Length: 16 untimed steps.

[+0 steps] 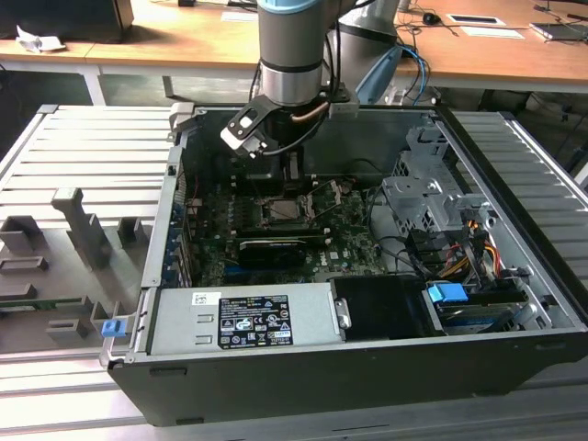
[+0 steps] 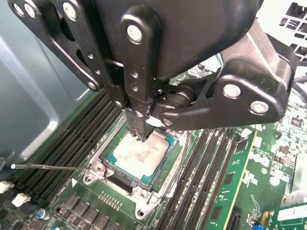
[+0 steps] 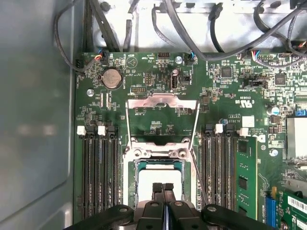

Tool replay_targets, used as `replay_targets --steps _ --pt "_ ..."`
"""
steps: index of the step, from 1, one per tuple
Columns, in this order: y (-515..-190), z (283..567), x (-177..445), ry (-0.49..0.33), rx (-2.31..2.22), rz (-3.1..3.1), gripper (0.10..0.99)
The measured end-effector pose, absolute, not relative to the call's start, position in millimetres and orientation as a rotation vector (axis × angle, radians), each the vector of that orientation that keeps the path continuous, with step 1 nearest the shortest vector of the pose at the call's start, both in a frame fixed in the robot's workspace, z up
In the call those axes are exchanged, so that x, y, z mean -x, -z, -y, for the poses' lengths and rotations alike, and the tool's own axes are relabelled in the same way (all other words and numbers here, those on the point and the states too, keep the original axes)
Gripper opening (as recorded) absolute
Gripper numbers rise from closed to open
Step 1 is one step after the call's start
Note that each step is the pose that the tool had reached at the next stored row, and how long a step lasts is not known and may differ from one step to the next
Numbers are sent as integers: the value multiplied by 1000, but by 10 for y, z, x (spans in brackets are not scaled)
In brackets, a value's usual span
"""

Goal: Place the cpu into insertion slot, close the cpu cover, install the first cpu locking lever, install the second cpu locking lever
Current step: 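Close the cpu cover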

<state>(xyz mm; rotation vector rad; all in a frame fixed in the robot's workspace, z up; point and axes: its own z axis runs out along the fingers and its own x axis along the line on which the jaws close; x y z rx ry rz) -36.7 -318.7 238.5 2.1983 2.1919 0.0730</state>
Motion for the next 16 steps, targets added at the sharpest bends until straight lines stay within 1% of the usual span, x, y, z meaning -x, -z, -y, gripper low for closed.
replay_targets --steps 16 --pt "-2636 3187 253 -77 -2200 -2194 106"
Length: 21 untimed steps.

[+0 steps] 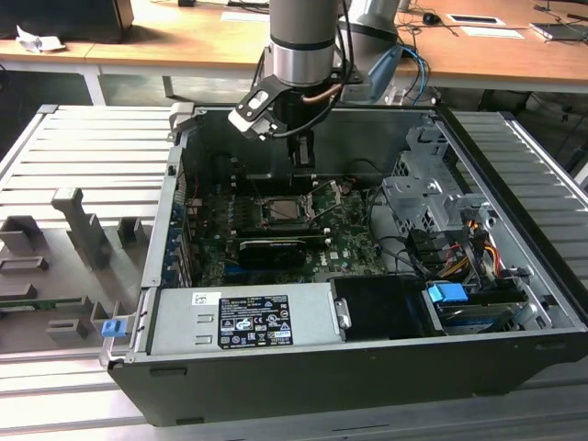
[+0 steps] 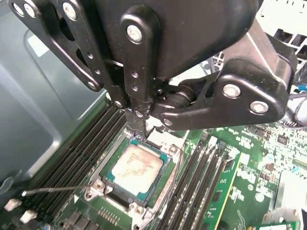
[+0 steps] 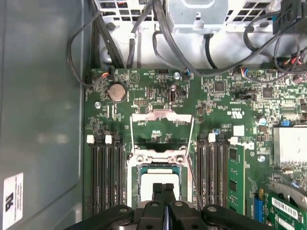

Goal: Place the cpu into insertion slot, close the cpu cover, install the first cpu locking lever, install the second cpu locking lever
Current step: 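Close the cpu cover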

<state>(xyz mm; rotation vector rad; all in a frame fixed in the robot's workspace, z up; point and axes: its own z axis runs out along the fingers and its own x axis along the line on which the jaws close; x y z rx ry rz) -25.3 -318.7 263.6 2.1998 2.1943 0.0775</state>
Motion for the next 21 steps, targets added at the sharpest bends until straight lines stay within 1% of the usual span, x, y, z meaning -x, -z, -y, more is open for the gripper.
replay_targets --steps 21 --pt "-2637 3185 -196 -75 -2199 -2198 106"
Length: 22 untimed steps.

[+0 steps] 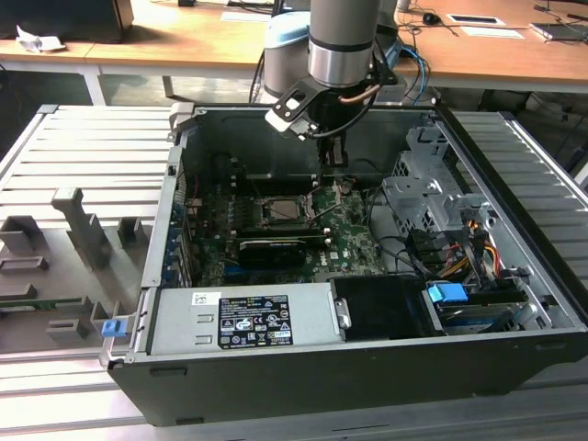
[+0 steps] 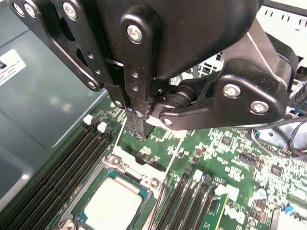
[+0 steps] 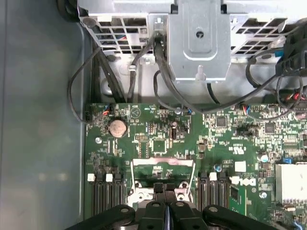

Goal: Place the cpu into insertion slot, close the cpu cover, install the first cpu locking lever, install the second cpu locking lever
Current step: 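Close the cpu cover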

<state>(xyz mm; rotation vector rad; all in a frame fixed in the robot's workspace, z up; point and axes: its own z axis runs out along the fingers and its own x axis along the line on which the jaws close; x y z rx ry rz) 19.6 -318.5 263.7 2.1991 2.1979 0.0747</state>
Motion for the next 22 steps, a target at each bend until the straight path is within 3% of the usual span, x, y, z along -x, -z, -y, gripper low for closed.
replay_targets --steps 22 --pt "-2461 3176 -635 -54 -2150 -2255 106"
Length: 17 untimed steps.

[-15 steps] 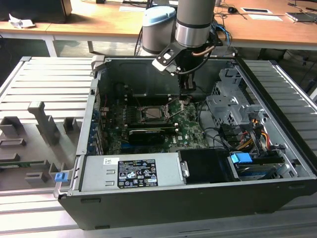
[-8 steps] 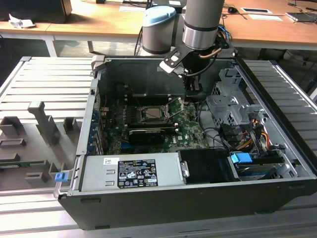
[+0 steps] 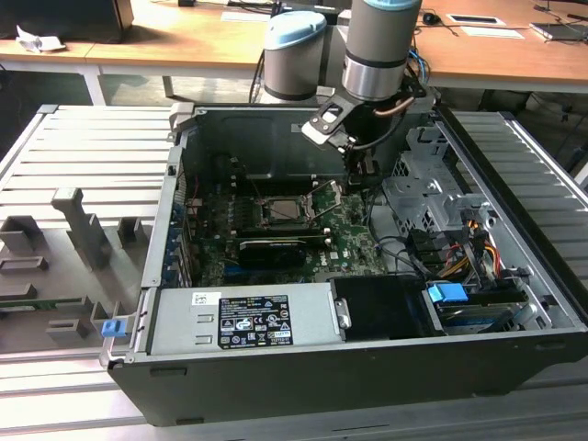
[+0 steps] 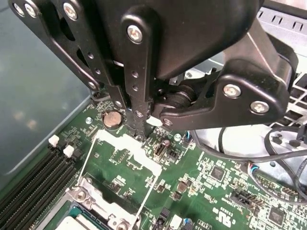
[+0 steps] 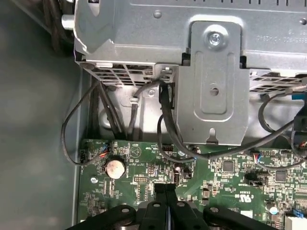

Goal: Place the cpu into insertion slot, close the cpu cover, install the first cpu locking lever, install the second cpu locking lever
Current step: 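Close the cpu cover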

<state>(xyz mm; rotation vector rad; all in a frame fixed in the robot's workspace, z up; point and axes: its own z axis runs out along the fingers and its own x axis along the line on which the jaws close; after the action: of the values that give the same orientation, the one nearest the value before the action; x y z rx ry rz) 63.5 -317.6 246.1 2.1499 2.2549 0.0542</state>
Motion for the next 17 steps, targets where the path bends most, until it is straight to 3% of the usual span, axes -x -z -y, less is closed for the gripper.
replay_targets --steps 17 --pt "-2459 3176 -448 -53 -2148 -2256 106"
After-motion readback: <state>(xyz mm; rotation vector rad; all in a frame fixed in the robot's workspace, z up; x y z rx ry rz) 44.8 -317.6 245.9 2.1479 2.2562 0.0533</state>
